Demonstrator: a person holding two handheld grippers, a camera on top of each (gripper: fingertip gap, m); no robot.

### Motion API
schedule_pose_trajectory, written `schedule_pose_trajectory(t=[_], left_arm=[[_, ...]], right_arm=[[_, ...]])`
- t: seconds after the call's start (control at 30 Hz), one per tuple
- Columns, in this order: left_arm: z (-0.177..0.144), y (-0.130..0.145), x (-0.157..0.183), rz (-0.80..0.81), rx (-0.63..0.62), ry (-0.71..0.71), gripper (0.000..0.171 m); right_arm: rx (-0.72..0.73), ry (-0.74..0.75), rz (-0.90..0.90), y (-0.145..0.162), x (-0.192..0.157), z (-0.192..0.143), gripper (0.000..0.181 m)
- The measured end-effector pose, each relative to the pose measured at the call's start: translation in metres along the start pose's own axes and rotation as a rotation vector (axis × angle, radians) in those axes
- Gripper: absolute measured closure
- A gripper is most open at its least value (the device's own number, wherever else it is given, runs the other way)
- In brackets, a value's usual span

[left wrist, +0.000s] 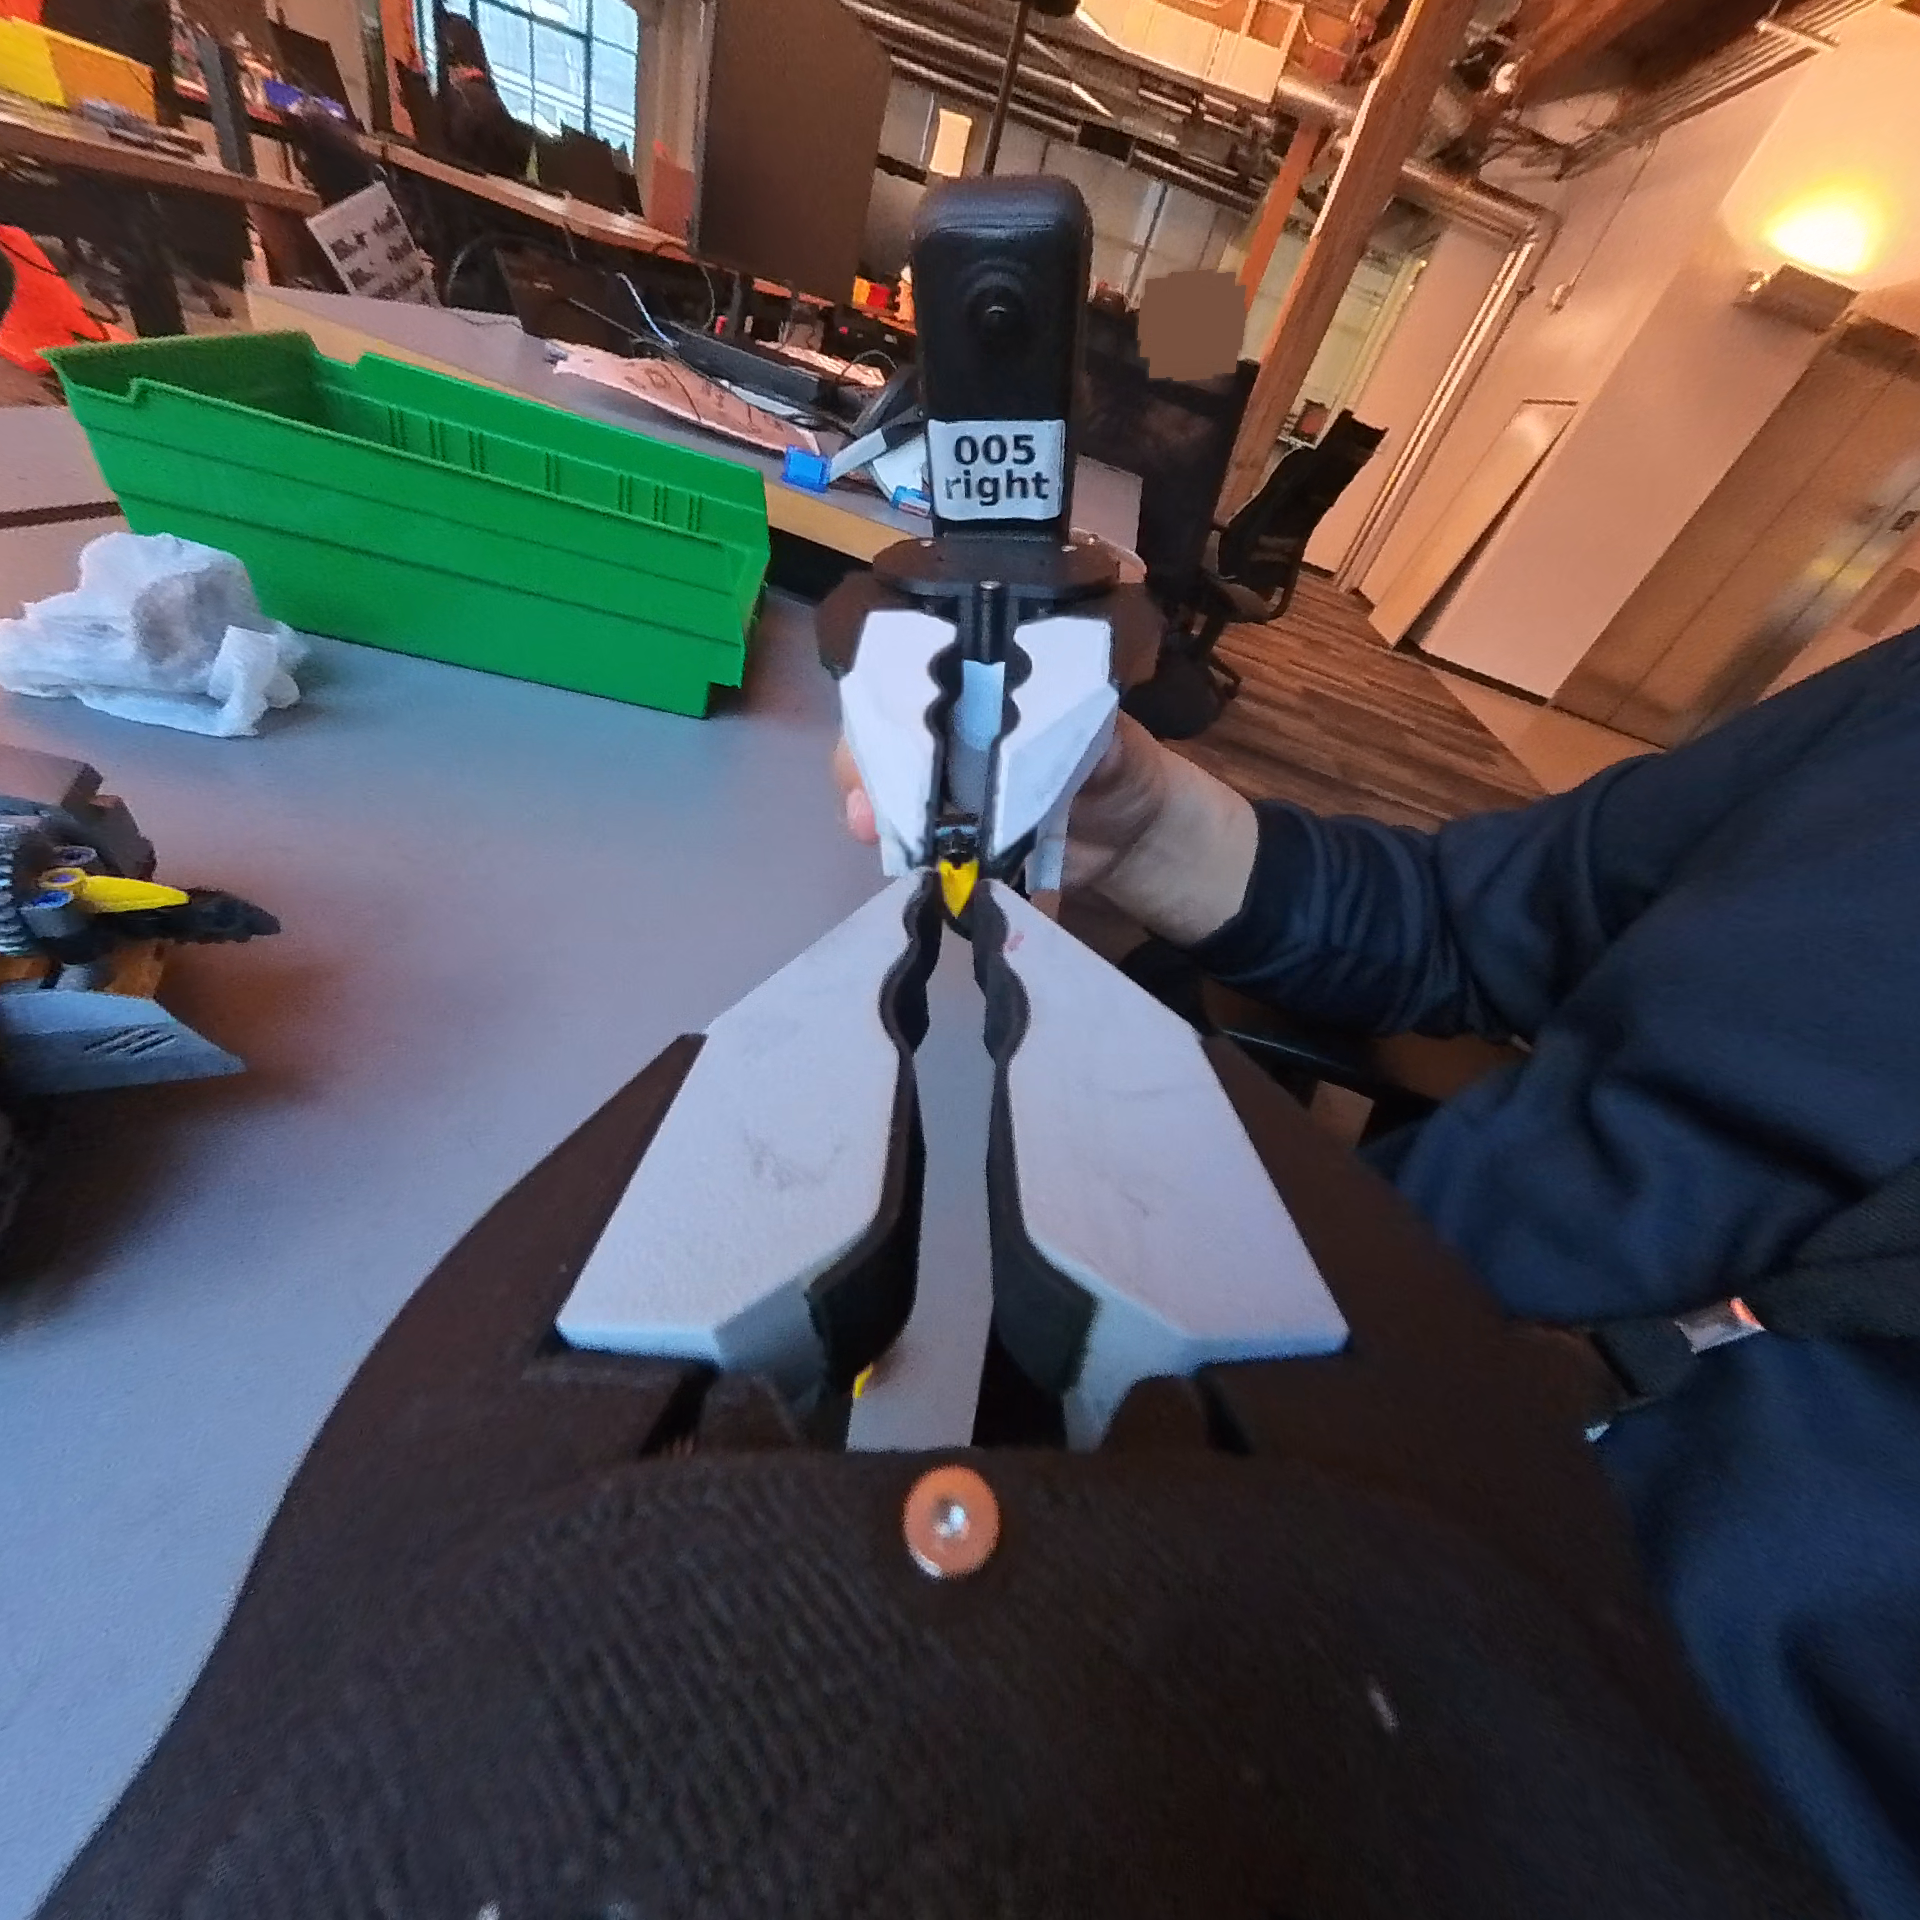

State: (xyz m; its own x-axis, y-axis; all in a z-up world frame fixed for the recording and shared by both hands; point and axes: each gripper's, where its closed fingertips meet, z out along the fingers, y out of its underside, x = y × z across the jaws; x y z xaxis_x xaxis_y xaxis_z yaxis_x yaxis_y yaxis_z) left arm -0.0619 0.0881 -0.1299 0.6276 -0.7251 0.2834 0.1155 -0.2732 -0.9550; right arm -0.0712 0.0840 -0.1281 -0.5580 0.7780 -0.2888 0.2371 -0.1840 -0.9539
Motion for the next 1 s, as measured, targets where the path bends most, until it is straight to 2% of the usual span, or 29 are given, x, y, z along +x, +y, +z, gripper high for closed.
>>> schedule_pose_trajectory(t=[0.3,0.87,1.0], left_arm=[[0.0000,-0.0007,0.0014,-0.017,0.008,0.010,0.169],[0.0015,-0.0036,-0.0028,-0.012,0.049,-0.034,0.169],[0.0020,-0.0090,-0.0046,0.025,0.103,-0.089,0.168]], right_arm=[[0.078,-0.062,0.084,-0.0067,-0.0031,0.0022,0.176],[0.081,-0.022,0.039,-0.0056,0.0010,-0.0007,0.176],[0.138,-0.001,0.058,-0.0101,0.0032,-0.0018,0.177]])
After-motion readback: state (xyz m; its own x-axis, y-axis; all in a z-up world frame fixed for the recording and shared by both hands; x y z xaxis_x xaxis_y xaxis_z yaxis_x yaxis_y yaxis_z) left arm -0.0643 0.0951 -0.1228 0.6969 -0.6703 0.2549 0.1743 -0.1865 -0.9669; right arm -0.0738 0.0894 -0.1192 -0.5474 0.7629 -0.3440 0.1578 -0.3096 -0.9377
